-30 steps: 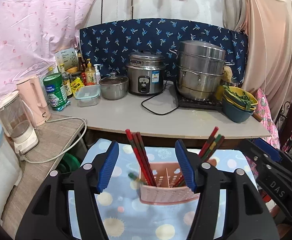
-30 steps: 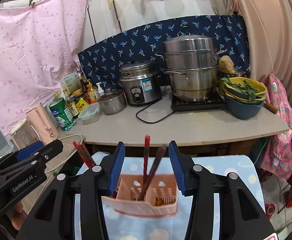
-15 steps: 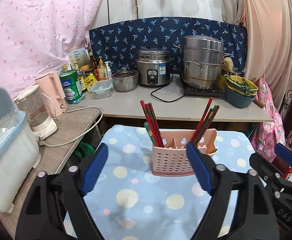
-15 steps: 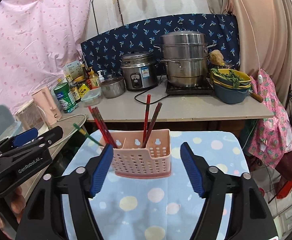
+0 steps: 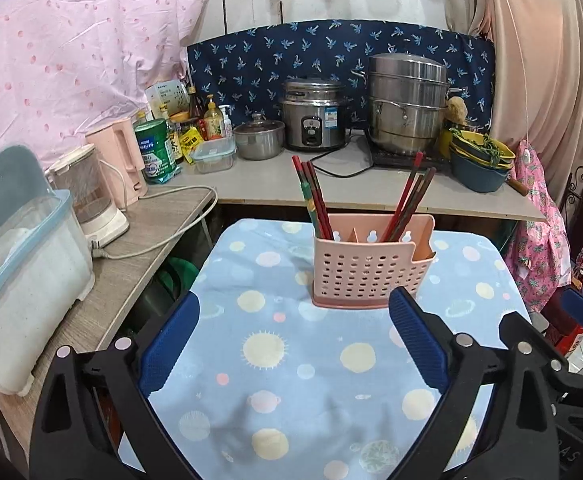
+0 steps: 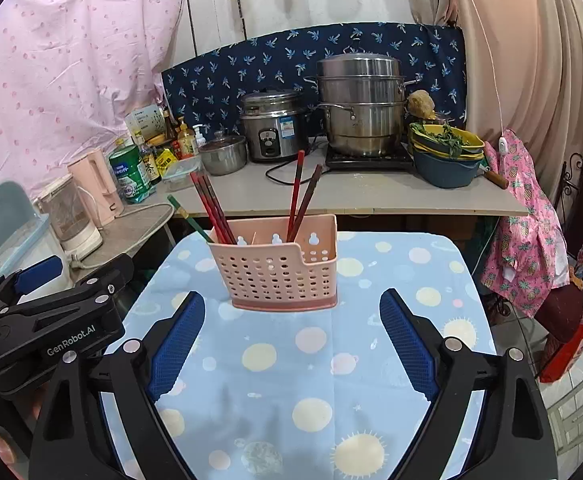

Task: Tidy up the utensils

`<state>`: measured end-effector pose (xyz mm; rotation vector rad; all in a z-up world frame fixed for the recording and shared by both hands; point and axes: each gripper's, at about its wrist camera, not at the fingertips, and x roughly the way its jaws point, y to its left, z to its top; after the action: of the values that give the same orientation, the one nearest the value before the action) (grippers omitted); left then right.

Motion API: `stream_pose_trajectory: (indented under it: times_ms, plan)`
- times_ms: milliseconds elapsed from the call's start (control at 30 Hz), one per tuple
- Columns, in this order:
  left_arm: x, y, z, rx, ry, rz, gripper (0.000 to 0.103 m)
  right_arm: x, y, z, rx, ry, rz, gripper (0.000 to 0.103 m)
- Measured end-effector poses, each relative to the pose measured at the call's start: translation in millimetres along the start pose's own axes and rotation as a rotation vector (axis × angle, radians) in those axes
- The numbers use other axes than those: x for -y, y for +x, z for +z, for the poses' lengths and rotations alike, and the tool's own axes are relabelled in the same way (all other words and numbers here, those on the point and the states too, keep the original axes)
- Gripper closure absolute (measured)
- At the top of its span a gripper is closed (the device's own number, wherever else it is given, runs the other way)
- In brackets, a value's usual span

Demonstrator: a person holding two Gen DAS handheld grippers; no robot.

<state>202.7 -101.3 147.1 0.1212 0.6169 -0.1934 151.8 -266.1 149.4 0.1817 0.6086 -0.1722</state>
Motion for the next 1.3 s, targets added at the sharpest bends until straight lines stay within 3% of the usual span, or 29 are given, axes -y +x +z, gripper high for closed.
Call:
stream_pose_trajectory:
  times_ms: [333,400,1300]
  plan:
    - [-7.3,4.8,-19.8,-0.054,-0.025,0.008,0.009,-9.1,-2.1,-18.8,-0.006,-0.023,-0.033,0.015]
    - [-9.7,7.1,-21.8,-0.065,-0.032,-0.001,0.008,-10.1,-2.4,-20.9,-0.005,-0.023,-0.043,0.005]
    - [-7.4,41.2,-26.0,-0.102,-0.025,0.016,0.008,-0.4,31.2,-26.7,-0.059,-0.027,-0.096,0.006]
